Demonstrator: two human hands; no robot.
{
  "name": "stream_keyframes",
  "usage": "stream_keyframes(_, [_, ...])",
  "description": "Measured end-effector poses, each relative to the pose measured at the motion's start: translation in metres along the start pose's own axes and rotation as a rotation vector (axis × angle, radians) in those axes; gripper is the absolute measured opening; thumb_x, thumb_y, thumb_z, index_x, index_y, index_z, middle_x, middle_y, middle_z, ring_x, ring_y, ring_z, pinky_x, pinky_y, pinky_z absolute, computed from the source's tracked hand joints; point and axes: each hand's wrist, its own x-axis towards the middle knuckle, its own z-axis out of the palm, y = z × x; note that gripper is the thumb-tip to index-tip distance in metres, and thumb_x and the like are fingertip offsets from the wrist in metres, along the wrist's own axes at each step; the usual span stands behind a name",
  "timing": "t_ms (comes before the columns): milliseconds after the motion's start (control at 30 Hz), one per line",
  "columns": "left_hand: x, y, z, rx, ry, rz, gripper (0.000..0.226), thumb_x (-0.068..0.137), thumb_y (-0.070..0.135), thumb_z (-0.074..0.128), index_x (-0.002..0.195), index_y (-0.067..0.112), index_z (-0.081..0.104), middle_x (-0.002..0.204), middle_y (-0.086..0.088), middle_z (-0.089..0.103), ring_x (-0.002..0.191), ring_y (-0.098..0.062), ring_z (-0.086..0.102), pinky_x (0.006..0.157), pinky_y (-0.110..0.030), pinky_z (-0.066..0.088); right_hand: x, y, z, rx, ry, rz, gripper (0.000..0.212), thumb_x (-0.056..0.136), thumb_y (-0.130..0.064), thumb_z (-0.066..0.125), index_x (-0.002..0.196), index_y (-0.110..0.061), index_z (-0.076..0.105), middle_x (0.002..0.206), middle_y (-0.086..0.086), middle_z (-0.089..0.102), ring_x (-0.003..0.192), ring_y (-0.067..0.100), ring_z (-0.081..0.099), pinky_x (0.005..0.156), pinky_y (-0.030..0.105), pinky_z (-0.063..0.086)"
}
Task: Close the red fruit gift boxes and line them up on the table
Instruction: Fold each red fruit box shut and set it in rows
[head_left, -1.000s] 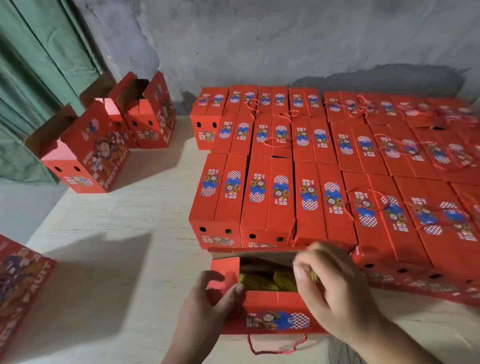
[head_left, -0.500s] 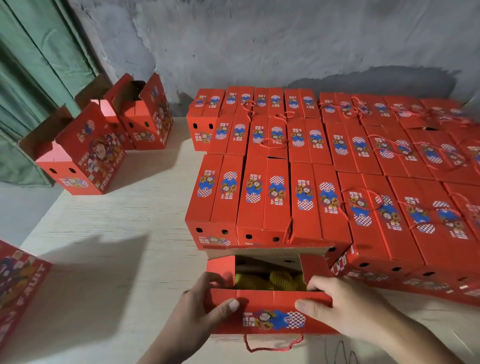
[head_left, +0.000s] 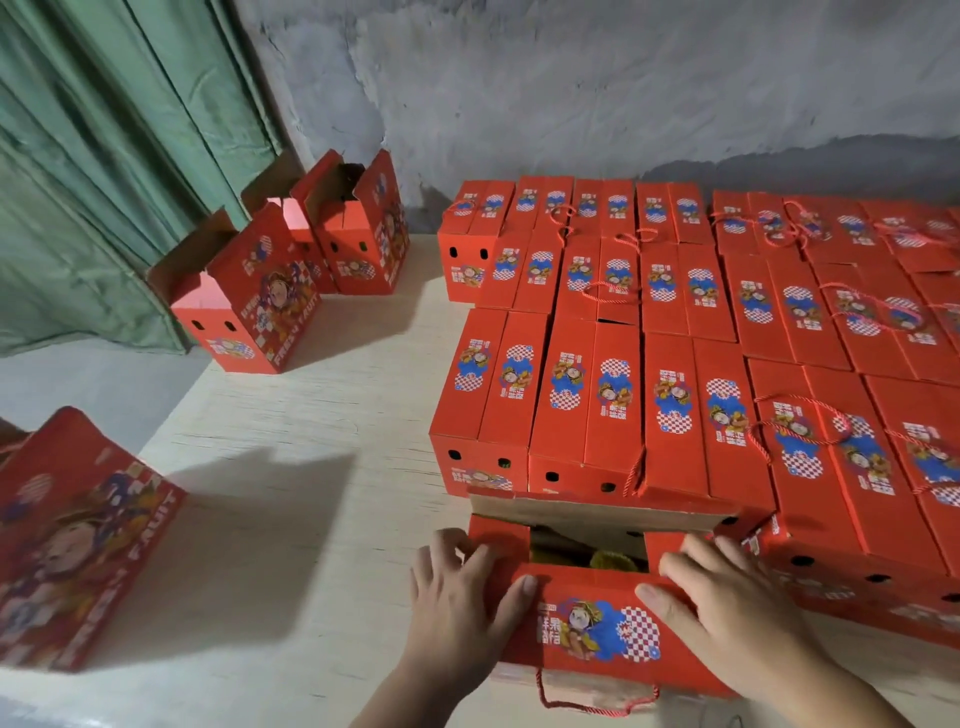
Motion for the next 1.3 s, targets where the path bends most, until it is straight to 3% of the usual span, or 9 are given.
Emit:
stream_keyframes(67, [0.004, -0.003, 0.000, 0.071, -0.003, 0.044, 0.058, 0.091, 0.087, 0.026, 0.115, 0.046, 0.059, 0.117, 0.018, 0.036, 0.102, -0.009, 0.027, 0.090, -0.031, 0.027, 0.001, -0.011, 0.000, -0.058, 0.071, 0.015, 0.058, 0.091, -0.077, 0.012, 0.103, -0.041, 0.056, 0.100, -0.023, 0.048, 0.100, 0.013, 0.050, 0.086, 0.036, 0.035])
stream_keyframes(233, [0.013, -0.002, -0.005, 0.115, 0.109, 0.273, 0.026, 0.102, 0.062, 0.043, 0.101, 0.037, 0.050, 0.096, 0.020, 0.056, 0.083, -0.014, 0.042, 0.074, -0.033, 0.040, -0.004, -0.024, 0.009, 0.044, 0.365, 0.012, 0.019, 0.086, -0.041, 0.076, 0.080, -0.025, 0.067, 0.086, -0.005, 0.051, 0.076, 0.025, 0.055, 0.065, 0.041, 0.046])
stream_keyframes(333, [0.014, 0.001, -0.009, 0.110, 0.125, 0.277, 0.031, 0.100, 0.060, 0.047, 0.092, 0.032, 0.058, 0.091, 0.016, 0.061, 0.081, -0.017, 0.049, 0.072, -0.034, 0.046, -0.006, -0.025, 0.014, 0.122, 0.450, -0.003, 0.031, 0.095, -0.045, 0.059, 0.074, -0.023, 0.067, 0.079, -0.003, 0.051, 0.070, 0.027, 0.055, 0.065, 0.041, 0.043])
stream_keyframes(467, [0.011, 0.001, -0.009, 0.119, 0.103, 0.286, 0.043, 0.101, 0.061, 0.045, 0.081, 0.027, 0.062, 0.085, 0.013, 0.060, 0.080, -0.017, 0.051, 0.071, -0.032, 0.046, -0.003, -0.025, 0.008, 0.180, 0.431, -0.024, 0.032, 0.088, -0.055, 0.047, 0.069, -0.030, 0.055, 0.071, -0.014, 0.046, 0.067, 0.017, 0.056, 0.059, 0.039, 0.047])
stream_keyframes(633, [0.009, 0.002, -0.005, 0.042, -0.029, 0.217, 0.047, 0.102, 0.059, 0.037, 0.088, 0.024, 0.064, 0.101, 0.008, 0.059, 0.093, -0.019, 0.051, 0.084, -0.037, 0.042, 0.003, -0.027, 0.011, 0.148, 0.404, -0.027, 0.040, 0.094, -0.047, 0.042, 0.064, -0.023, 0.052, 0.065, -0.008, 0.046, 0.063, 0.023, 0.059, 0.058, 0.044, 0.049])
stream_keyframes(733, [0.014, 0.006, -0.004, 0.117, -0.043, 0.201, 0.040, 0.101, 0.055, 0.039, 0.092, 0.024, 0.063, 0.100, 0.006, 0.063, 0.096, -0.025, 0.056, 0.085, -0.039, 0.046, 0.008, -0.032, 0.008, 0.080, 0.410, -0.025, 0.040, 0.094, -0.039, 0.050, 0.061, -0.017, 0.052, 0.063, -0.003, 0.048, 0.062, 0.029, 0.057, 0.056, 0.047, 0.050])
stream_keyframes(867, [0.023, 0.008, -0.002, 0.198, -0.158, 0.146, 0.037, 0.103, 0.056, 0.039, 0.110, 0.027, 0.061, 0.114, 0.006, 0.063, 0.112, -0.024, 0.051, 0.095, -0.039, 0.037, 0.014, -0.039, 0.009, -0.001, 0.304, -0.024, 0.032, 0.074, -0.011, 0.087, 0.060, -0.016, 0.058, 0.063, -0.003, 0.053, 0.061, 0.028, 0.059, 0.056, 0.040, 0.050])
stream_keyframes(1133, [0.024, 0.010, 0.008, 0.251, -0.133, 0.091, 0.038, 0.100, 0.061, 0.039, 0.102, 0.031, 0.062, 0.108, 0.013, 0.062, 0.112, -0.022, 0.046, 0.090, -0.041, 0.030, 0.017, -0.031, 0.014, -0.025, 0.200, -0.072, 0.025, 0.084, -0.022, 0.081, 0.066, -0.019, 0.064, 0.067, -0.005, 0.064, 0.068, 0.026, 0.066, 0.062, 0.038, 0.054])
stream_keyframes(1300, [0.027, 0.008, 0.006, 0.284, -0.144, 0.151, 0.043, 0.101, 0.061, 0.037, 0.102, 0.030, 0.067, 0.115, 0.013, 0.066, 0.115, -0.022, 0.045, 0.091, -0.043, 0.028, 0.022, -0.034, 0.000, -0.075, 0.224, -0.061, 0.031, 0.085, -0.027, 0.080, 0.060, -0.022, 0.063, 0.055, -0.005, 0.063, 0.053, 0.021, 0.067, 0.046, 0.029, 0.046])
